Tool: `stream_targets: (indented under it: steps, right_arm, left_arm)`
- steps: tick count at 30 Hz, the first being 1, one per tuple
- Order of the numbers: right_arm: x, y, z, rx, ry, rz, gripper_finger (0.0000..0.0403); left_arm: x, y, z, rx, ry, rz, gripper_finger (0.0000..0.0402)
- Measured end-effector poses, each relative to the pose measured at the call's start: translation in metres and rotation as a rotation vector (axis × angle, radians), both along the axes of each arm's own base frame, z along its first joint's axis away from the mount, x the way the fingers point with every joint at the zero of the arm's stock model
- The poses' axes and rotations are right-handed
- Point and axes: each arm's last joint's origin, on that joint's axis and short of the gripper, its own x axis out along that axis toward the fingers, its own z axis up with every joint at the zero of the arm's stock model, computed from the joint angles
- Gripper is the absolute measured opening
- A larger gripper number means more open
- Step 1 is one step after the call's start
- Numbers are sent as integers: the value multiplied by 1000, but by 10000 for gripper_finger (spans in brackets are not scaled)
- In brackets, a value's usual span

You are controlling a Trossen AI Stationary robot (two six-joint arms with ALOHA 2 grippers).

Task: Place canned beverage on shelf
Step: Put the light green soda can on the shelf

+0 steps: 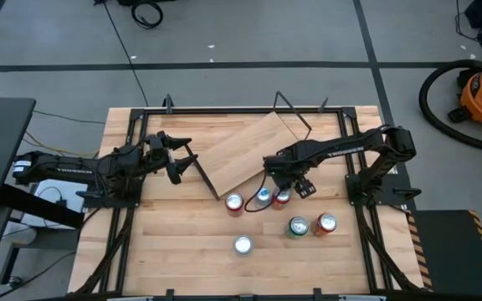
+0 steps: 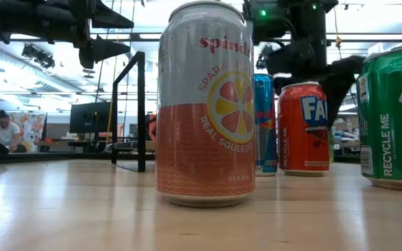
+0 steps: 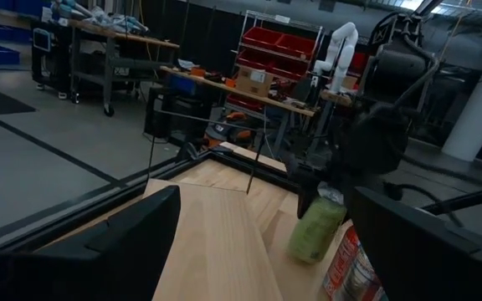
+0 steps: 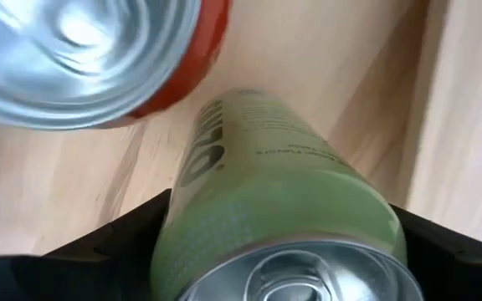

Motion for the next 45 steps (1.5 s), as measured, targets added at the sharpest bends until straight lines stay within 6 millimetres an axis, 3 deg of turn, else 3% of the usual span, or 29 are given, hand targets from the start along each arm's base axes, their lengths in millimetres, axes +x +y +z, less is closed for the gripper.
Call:
stream_targets:
  steps: [18,29,45]
  right_arm:
    - [14,-44,51,-48,-123,-4,328]
    - [10,-89,54,-88,-155,-81,328]
    - [6,-136,59,-154,-283,-196,328]
  left_arm:
    - [0,0,0,0,2,-1,357]
    - [0,0,0,1,1,3,357]
    - [-1,5,0,0,-5,36,357]
